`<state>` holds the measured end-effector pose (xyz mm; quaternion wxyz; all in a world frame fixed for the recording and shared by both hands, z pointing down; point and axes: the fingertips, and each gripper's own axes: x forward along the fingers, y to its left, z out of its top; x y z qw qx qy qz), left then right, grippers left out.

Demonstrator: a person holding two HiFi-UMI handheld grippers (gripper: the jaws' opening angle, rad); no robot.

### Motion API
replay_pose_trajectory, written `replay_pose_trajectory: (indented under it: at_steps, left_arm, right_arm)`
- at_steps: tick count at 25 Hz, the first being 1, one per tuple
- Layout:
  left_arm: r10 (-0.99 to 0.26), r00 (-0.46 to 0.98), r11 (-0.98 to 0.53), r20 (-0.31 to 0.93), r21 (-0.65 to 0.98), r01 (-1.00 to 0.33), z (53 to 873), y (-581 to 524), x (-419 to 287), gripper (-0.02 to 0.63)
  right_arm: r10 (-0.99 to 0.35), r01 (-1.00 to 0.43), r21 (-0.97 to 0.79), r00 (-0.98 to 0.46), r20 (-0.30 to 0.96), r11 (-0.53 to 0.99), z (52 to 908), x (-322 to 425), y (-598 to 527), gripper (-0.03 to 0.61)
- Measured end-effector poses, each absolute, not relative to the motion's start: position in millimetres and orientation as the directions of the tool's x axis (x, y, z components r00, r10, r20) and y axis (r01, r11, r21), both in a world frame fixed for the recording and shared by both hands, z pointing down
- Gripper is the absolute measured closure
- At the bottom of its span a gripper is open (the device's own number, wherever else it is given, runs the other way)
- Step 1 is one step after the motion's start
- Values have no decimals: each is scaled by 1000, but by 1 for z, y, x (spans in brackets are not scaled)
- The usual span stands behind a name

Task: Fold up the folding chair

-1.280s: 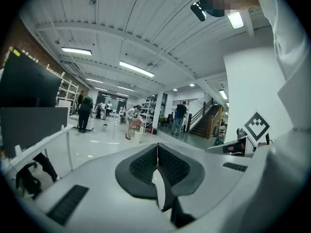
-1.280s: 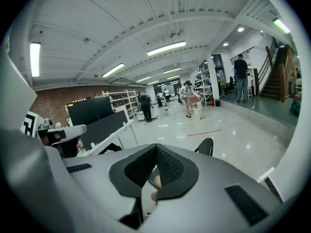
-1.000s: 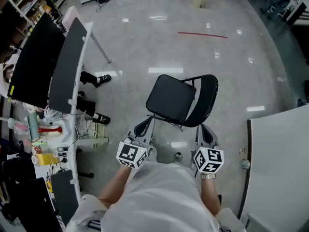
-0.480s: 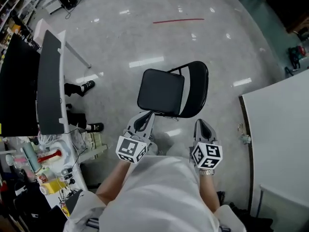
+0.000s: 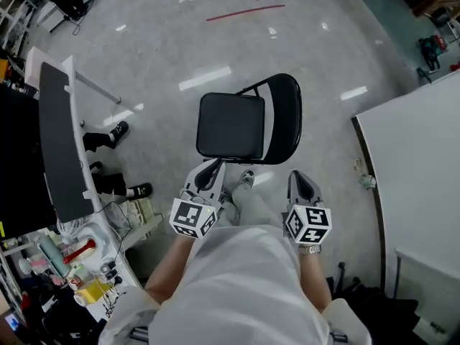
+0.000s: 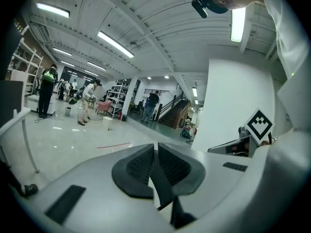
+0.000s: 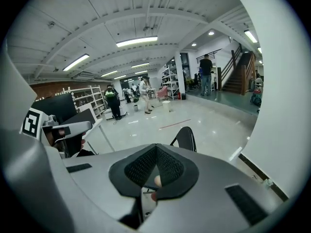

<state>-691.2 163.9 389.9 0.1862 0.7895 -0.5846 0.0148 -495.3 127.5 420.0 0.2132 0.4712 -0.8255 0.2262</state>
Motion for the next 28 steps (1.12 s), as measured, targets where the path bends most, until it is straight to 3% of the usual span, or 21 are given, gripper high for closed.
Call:
replay_pose_trajectory:
  at_steps: [5,10,18,28]
  left_arm:
    - [-914,306,-232,265,276,-933,392,136,-692,596]
    - [-897,326,-250,300,264,-932,399,95,-688,521]
    - [-887,319,-236,335,264,-935,417,35,-674,466]
    - [-825,381,-265,416,310,-913,467,-3,-660,451]
  right_arm:
    - [-661,-874,-198,-468,586,444,433,-498,91,574]
    - [-638,-869,-212,-475,606,446,445,-495,50,574]
    - [-588,-862,-253,-489,644,440,479,-490,-11,574]
    - [-506,-868,-253,-461,729,427,532,-490,-43,572]
